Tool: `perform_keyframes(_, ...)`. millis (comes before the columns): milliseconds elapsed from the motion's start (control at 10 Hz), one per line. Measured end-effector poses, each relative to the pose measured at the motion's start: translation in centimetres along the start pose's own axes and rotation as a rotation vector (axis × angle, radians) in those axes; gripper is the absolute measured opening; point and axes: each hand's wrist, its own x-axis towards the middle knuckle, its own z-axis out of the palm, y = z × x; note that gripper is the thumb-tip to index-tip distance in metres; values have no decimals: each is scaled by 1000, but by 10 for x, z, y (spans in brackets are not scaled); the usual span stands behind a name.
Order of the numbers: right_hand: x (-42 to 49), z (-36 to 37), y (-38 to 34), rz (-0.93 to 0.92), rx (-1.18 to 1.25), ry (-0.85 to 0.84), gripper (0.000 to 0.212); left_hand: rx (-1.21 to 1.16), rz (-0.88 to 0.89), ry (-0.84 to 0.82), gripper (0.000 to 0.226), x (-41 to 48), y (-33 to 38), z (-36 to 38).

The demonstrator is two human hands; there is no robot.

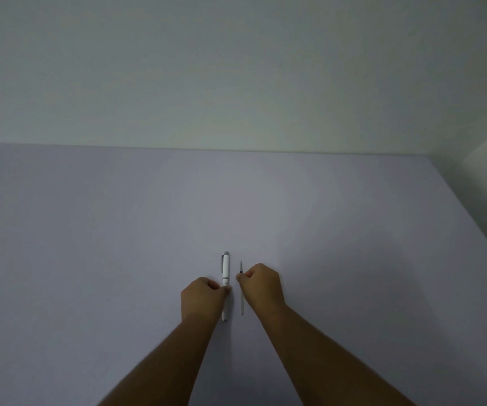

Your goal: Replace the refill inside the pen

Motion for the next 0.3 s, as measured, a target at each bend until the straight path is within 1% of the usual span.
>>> perform_keyframes(100,-4,-5,0,14,7,0,37,22,11,-15,26,-3,0,-6)
perform_keyframes(200,-7,-13,-3,-4,6,37,27,12,53,6,35,-5,1,-15)
perform_keyframes(300,-12,-32,-15,-17,11,59,29,-41,71,58,35,-10,12,-32)
